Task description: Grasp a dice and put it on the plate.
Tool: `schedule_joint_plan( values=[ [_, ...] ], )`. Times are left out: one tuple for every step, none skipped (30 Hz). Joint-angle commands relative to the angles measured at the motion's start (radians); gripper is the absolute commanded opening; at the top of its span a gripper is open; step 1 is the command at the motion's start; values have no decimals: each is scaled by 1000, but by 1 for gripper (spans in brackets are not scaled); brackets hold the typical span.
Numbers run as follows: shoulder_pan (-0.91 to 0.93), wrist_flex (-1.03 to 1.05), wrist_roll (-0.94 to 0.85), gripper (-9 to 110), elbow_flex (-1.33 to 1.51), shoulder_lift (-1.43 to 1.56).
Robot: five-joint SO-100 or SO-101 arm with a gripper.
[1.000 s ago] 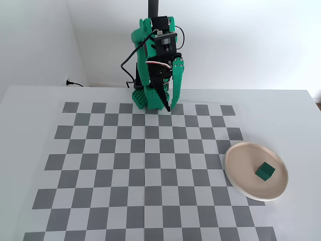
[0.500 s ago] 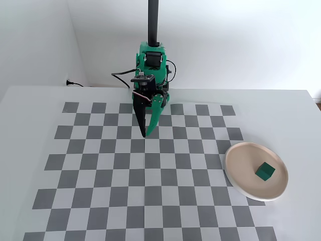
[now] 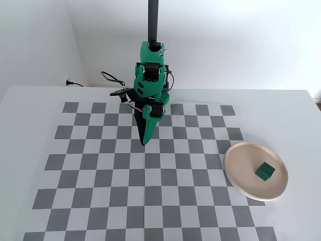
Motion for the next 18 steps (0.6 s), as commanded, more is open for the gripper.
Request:
schedule_joint_plan(
  values=[
    [12, -41, 394, -4, -15, 8],
    [11, -23, 448, -4, -15, 8],
    [6, 2, 483, -4, -15, 8],
    [6, 20, 514, -4, -15, 8],
    [6, 40, 537, -4, -15, 8],
    [6, 57, 565, -4, -15, 8],
    [6, 74, 586, -4, -15, 8],
    [3, 95, 598, -4, -15, 8],
    [-8, 114, 600, -4, -15, 8],
    [-8, 118, 604, -4, -15, 8],
    [-8, 118, 606, -4, -15, 8],
    [-8, 118, 607, -4, -15, 8],
    [-5, 118, 612, -4, -15, 8],
    [-5, 118, 614, -4, -15, 8],
    [-3, 118, 614, -4, -15, 8],
    [-5, 118, 604, -4, -15, 8],
    [-8, 118, 592, -4, -15, 8],
    [-8, 118, 591, -4, -15, 8]
  ],
)
